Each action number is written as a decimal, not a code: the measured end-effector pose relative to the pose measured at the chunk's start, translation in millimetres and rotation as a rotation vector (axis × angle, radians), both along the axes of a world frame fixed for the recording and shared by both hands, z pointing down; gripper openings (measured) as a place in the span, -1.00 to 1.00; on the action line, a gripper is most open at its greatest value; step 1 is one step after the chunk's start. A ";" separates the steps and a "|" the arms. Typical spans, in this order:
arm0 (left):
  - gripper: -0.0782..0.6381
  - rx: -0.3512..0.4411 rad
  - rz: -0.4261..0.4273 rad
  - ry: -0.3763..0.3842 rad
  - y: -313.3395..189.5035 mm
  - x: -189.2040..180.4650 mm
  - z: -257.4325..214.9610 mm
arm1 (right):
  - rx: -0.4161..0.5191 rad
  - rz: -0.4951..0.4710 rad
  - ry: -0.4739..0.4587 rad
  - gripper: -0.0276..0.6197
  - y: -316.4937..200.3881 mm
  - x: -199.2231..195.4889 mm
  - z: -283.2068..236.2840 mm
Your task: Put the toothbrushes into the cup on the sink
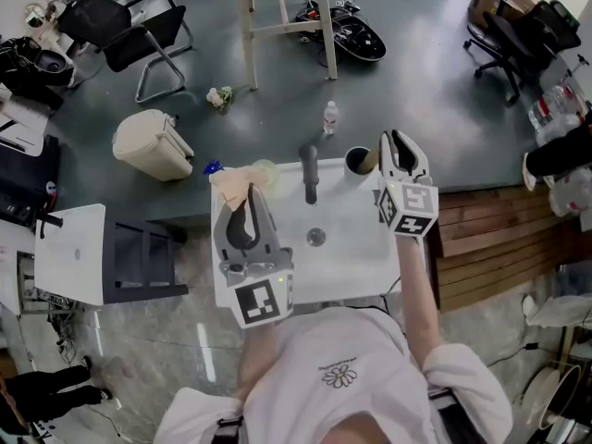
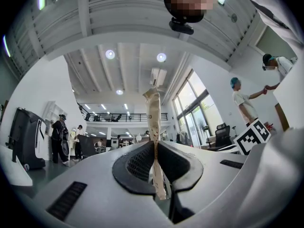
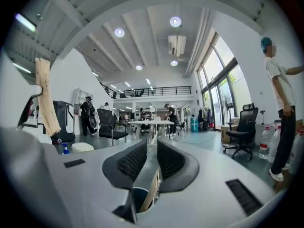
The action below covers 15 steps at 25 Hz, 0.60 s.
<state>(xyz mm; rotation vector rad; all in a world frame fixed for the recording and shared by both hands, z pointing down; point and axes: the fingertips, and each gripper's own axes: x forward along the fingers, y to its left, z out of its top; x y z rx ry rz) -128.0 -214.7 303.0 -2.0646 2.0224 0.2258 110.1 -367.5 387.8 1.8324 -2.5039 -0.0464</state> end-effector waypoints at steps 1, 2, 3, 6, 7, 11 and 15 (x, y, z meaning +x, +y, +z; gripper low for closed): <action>-0.68 0.001 0.002 -0.001 0.7 0.8 -1.5 | 0.030 0.000 0.010 -0.81 4.7 -0.9 -10.1; -0.68 0.003 0.003 -0.003 1.4 1.2 -3.0 | 0.059 -0.002 0.019 -0.81 10.6 -2.2 -20.0; -0.68 0.007 0.004 -0.005 2.2 1.3 -4.4 | 0.088 -0.003 0.026 -0.81 17.5 -3.9 -29.7; -0.68 0.018 0.004 -0.005 4.8 1.1 -7.2 | 0.177 -0.011 0.042 -0.81 43.2 -10.1 -56.2; -0.68 0.021 0.005 -0.004 5.9 1.3 -7.7 | 0.204 -0.017 0.046 -0.81 52.6 -12.7 -63.2; -0.68 0.031 0.010 -0.006 10.0 4.4 -10.0 | 0.275 -0.042 0.068 -0.81 87.7 -23.0 -80.3; -0.68 0.035 0.013 -0.013 14.3 6.7 -12.1 | 0.286 -0.066 0.047 -0.84 114.7 -30.2 -83.7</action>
